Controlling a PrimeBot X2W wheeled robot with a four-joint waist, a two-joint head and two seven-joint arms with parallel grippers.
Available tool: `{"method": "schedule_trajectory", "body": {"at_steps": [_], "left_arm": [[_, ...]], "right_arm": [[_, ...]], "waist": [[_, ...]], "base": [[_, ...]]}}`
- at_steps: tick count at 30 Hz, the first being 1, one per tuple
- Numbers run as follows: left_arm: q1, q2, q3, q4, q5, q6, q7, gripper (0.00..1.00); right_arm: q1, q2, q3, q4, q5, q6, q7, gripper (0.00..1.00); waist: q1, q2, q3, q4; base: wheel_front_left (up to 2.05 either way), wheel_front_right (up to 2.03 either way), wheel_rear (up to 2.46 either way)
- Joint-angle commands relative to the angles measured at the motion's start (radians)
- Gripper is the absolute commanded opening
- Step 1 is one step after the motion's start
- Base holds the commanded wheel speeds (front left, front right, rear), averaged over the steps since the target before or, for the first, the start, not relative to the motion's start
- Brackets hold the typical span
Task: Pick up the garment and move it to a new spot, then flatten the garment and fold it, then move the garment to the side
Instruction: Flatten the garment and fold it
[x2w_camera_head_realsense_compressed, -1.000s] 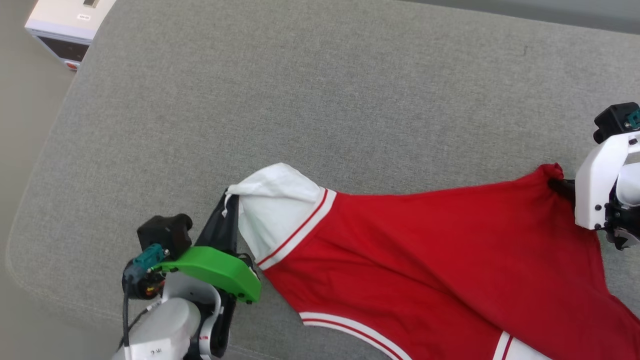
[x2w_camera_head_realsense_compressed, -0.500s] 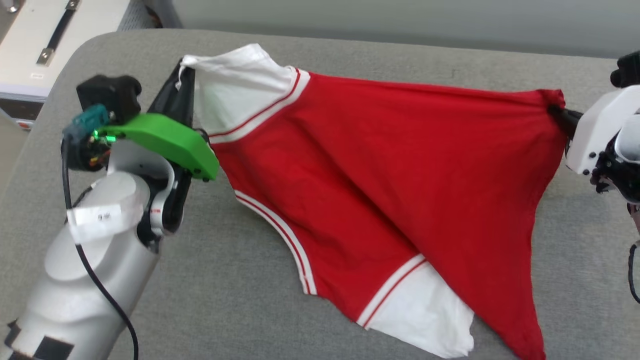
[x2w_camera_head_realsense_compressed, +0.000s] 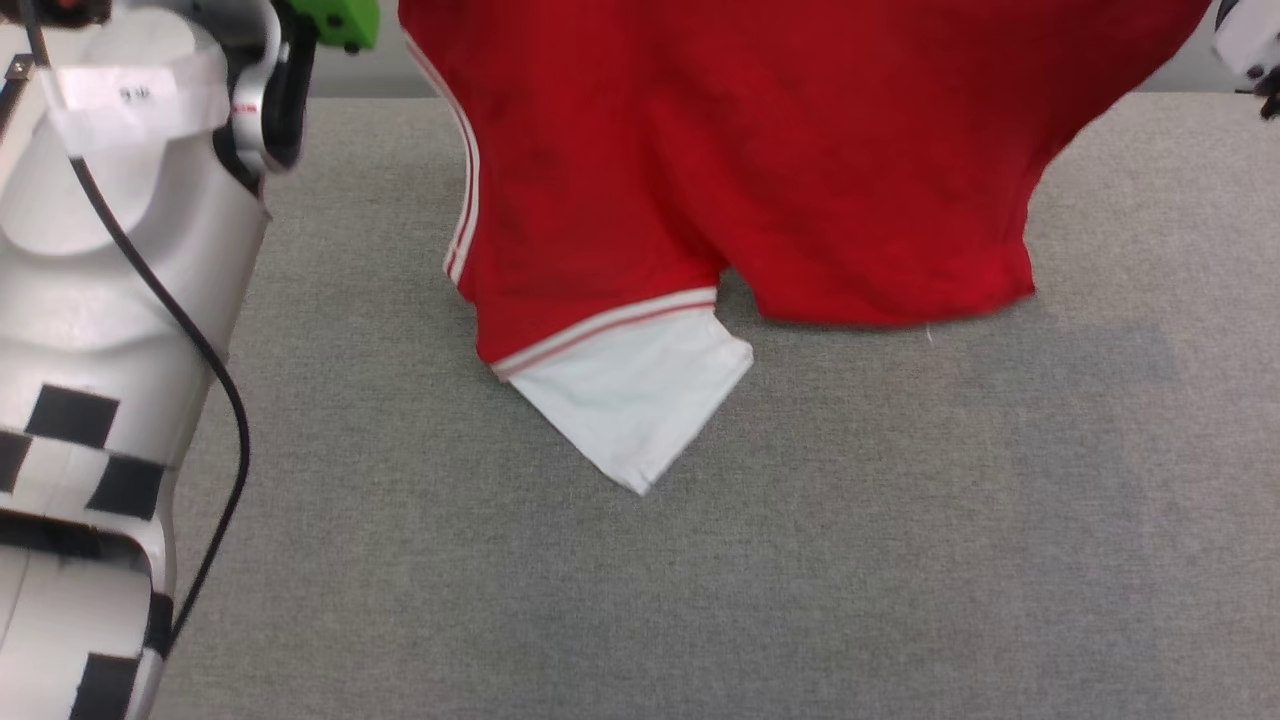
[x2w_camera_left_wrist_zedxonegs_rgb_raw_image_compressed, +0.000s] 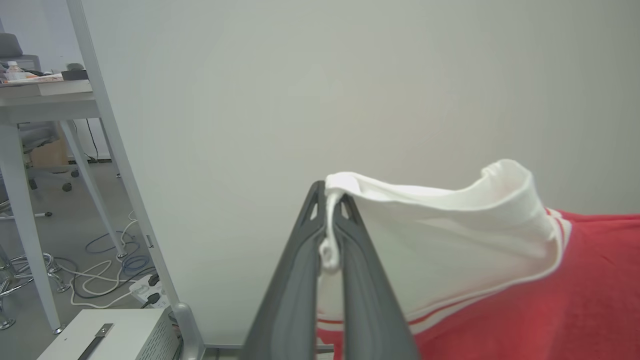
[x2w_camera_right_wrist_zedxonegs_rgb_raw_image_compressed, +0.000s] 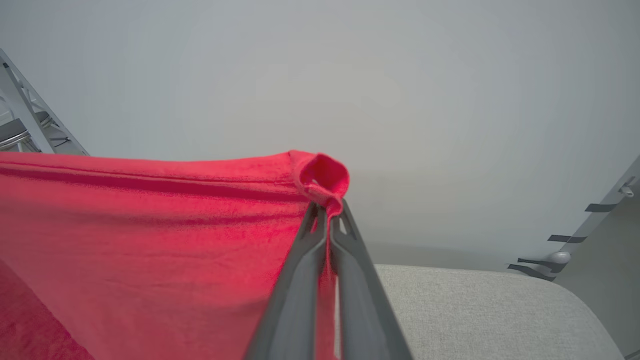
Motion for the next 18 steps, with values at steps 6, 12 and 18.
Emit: {"method": "schedule_trajectory", "body": {"at_steps": [6,12,18], "left_arm": [[-0.226,-0.012,-0.007,0.141,0.054,-0.016,-0.060,0.00],[-0.406,-0.020,-0.013,0.226,0.085,-0.027,-0.083,0.00],[-0.521,-0.037,-0.018,0.290,0.097,-0.038,-0.101,0.00]], "right_arm": [[-0.191,0.028,-0.016,0.078,-0.037,-0.001,-0.070,0.00],[-0.354,0.033,-0.004,0.119,-0.040,-0.001,-0.092,0.00],[-0.468,0.034,0.018,0.153,-0.041,-0.001,-0.134,0.00]], "waist": [[-0.0001,0.0000,0.071,-0.020],[-0.0001,0.0000,0.169,-0.019],[-0.0001,0.0000,0.267,-0.006]], "base": [[0.00,0.00,0.00],[0.00,0.00,0.00],[0.00,0.00,0.00]]}}
